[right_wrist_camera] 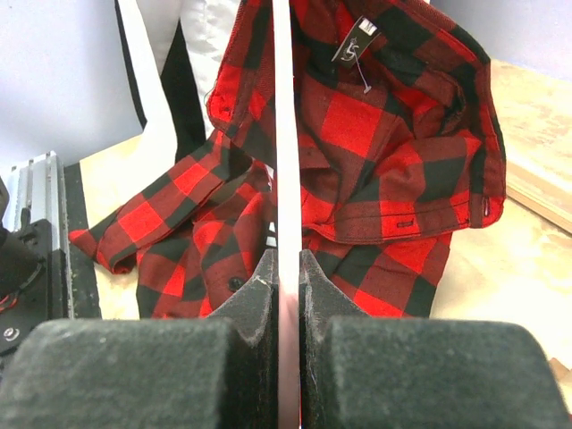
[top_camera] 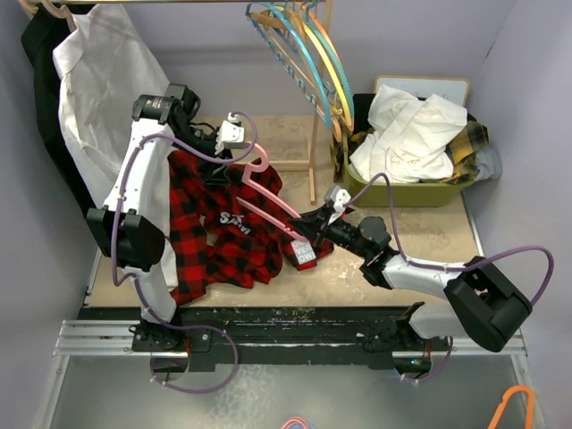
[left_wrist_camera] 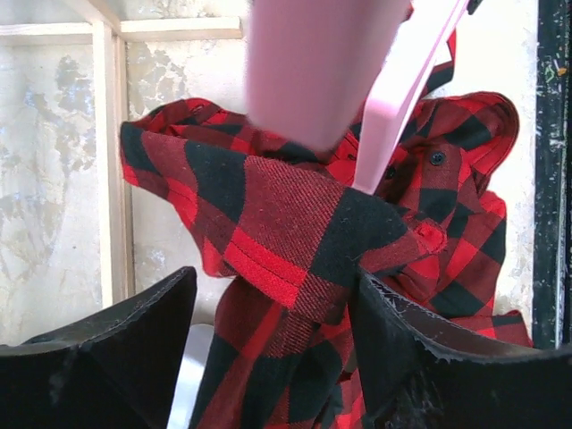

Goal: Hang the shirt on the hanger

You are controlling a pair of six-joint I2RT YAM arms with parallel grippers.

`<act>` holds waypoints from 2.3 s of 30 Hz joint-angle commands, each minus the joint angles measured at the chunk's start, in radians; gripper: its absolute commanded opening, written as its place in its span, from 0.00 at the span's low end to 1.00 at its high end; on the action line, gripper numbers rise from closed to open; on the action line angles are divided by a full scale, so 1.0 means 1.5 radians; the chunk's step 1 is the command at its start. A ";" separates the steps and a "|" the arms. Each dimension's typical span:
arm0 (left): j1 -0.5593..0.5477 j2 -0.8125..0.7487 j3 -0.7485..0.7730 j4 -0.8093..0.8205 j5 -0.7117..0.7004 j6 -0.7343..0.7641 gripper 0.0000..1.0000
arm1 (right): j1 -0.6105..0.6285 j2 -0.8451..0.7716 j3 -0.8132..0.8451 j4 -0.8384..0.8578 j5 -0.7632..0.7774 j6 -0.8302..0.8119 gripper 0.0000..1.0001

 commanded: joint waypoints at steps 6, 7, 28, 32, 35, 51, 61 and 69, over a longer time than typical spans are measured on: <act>-0.002 -0.036 -0.074 -0.018 0.045 0.061 0.00 | 0.001 -0.016 0.022 0.038 -0.006 -0.036 0.00; -0.002 -0.038 -0.078 -0.018 0.045 0.059 0.00 | 0.001 -0.017 0.024 0.039 -0.002 -0.037 0.00; -0.001 -0.266 -0.002 0.113 0.072 -0.215 0.00 | 0.000 -0.318 -0.102 0.002 0.328 0.129 1.00; -0.001 -0.287 0.042 0.111 0.087 -0.285 0.00 | 0.000 -0.325 -0.145 0.023 0.289 0.144 1.00; -0.001 -0.317 0.038 0.117 0.093 -0.316 0.00 | 0.000 -0.269 -0.150 0.103 0.296 0.174 1.00; 0.020 -0.373 -0.019 0.095 0.090 -0.291 0.00 | 0.000 0.126 0.074 0.372 0.187 0.330 0.70; 0.020 -0.379 -0.037 0.093 0.091 -0.285 0.00 | 0.000 0.196 0.155 0.352 0.152 0.332 0.67; 0.019 -0.375 -0.037 0.089 0.087 -0.278 0.00 | 0.000 0.250 0.192 0.354 0.129 0.345 0.52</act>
